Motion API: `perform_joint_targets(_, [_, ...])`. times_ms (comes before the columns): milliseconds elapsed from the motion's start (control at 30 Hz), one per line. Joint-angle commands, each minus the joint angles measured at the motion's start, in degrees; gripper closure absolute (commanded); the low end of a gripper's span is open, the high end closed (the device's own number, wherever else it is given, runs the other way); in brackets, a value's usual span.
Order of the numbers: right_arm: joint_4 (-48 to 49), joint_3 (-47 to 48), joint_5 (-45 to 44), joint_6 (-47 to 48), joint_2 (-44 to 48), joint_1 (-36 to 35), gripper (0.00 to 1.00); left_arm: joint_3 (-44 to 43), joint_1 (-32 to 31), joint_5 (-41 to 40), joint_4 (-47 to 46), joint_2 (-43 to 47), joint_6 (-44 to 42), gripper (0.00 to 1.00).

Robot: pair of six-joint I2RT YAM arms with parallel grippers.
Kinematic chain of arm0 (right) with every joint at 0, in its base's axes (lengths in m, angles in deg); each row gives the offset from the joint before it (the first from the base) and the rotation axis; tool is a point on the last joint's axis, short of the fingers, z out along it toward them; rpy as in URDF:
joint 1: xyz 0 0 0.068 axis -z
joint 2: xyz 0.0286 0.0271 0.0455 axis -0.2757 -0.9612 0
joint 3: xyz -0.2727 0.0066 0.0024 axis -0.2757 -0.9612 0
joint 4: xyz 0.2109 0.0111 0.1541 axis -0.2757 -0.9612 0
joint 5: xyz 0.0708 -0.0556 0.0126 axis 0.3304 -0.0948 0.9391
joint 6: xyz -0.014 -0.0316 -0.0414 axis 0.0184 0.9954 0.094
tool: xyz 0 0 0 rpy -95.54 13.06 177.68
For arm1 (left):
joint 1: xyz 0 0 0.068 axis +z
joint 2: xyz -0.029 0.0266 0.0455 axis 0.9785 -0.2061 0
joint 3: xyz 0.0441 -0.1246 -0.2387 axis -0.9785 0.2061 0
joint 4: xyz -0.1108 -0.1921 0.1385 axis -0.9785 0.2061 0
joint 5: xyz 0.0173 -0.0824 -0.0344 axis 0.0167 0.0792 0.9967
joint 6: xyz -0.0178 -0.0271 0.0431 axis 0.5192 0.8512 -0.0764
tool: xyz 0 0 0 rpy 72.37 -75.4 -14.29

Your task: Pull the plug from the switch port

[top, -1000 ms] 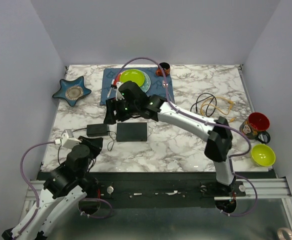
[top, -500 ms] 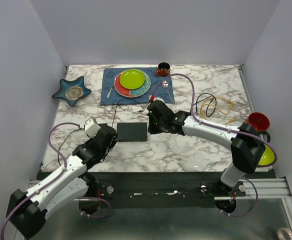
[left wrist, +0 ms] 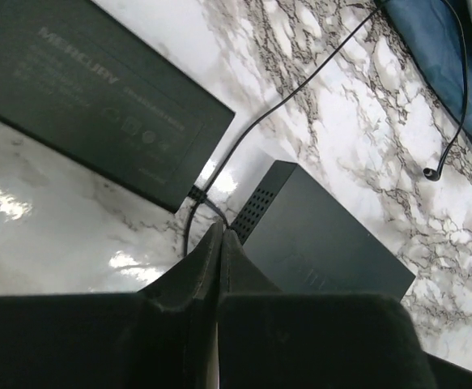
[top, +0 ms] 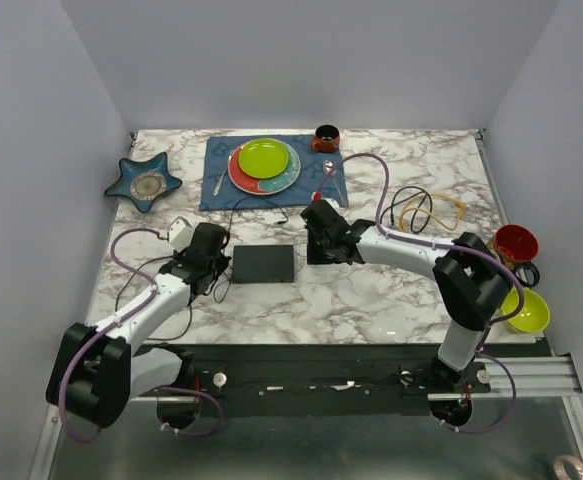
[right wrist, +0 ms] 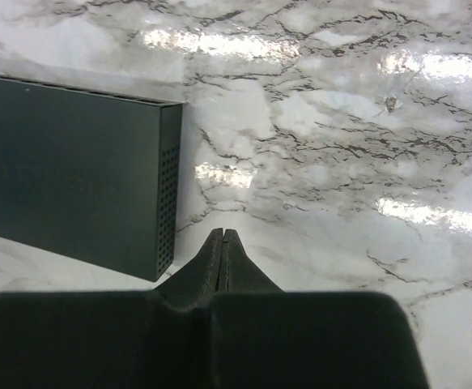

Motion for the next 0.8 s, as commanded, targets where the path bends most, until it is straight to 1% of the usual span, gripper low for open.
perform_joint_targets(0, [2.91, -0.41, 0.51, -0.96, -2.43, 1.3, 1.0, -4.3, 0.88, 5.4, -7.89, -6.31, -3.15, 0.96])
perform_joint_targets(33, [3.09, -0.32, 0.6, -0.87, -2.7, 1.74, 1.0, -5.09, 0.88, 6.28, -9.03, -8.59, -3.59, 0.96])
perform_joint_targets(100, [3.27, -0.32, 0.95, -0.78, -3.31, 2.18, 1.0, -5.45, 0.88, 8.13, -11.84, -10.45, -3.6, 0.97])
perform_joint_targets(233, [4.05, -0.93, 1.66, -0.17, -3.84, 3.41, 1.0, -5.89, 0.88, 9.45, -12.65, -15.71, -3.34, 0.98])
perform_joint_targets(333, [4.5, -1.55, 2.27, -0.17, -4.37, 4.03, 1.0, -4.23, 0.88, 8.66, -13.09, -16.78, -2.02, 0.99])
perform_joint_targets(400, [5.02, -1.64, 2.97, -0.26, -4.81, 4.12, 1.0, -3.34, 0.88, 7.79, -13.0, -16.26, -0.88, 1.0])
perform_joint_targets(567, [5.73, -1.64, 3.41, -0.34, -5.86, 4.21, 1.0, -2.02, 0.88, 4.8, -13.0, -10.29, 0.0, 1.0])
perform_joint_targets(633, [5.73, -1.72, 3.41, -0.43, -5.95, 4.21, 0.99, -2.46, 0.88, 3.75, -11.6, -6.88, 0.18, 0.99])
perform_joint_targets(767, [6.17, -2.43, 3.59, -0.69, -5.6, 4.21, 0.99, -4.3, 0.97, -0.38, -8.79, -3.16, 0.36, 0.99])
